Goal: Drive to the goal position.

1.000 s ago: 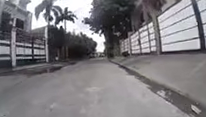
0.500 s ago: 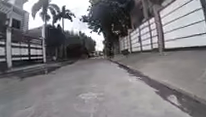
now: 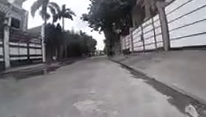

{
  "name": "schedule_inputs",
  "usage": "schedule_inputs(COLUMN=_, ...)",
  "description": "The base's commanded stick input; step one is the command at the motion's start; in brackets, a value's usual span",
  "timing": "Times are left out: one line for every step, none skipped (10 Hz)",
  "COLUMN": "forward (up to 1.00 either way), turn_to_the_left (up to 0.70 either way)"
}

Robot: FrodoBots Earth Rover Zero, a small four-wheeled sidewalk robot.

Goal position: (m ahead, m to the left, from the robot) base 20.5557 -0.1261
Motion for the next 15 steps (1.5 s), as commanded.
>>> schedule_inputs(forward=0.70, turn_to_the_left=0.00)
schedule_inputs(forward=0.70, turn_to_the_left=0.00)
schedule_inputs(forward=0.70, turn_to_the_left=0.00)
schedule_inputs(forward=0.70, turn_to_the_left=0.00)
schedule_inputs(forward=0.70, turn_to_the_left=0.00)
schedule_inputs(forward=0.70, turn_to_the_left=0.00)
schedule_inputs(forward=0.70, turn_to_the_left=0.00)
schedule_inputs(forward=0.70, turn_to_the_left=0.00)
schedule_inputs(forward=0.70, turn_to_the_left=0.00)
schedule_inputs(forward=0.70, turn_to_the_left=0.00)
schedule_inputs(forward=0.70, turn_to_the_left=0.00)
schedule_inputs(forward=0.70, turn_to_the_left=0.00)
schedule_inputs(forward=0.70, turn_to_the_left=0.00)
schedule_inputs(forward=0.70, turn_to_the_left=0.00)
schedule_inputs(forward=0.70, turn_to_the_left=0.00)
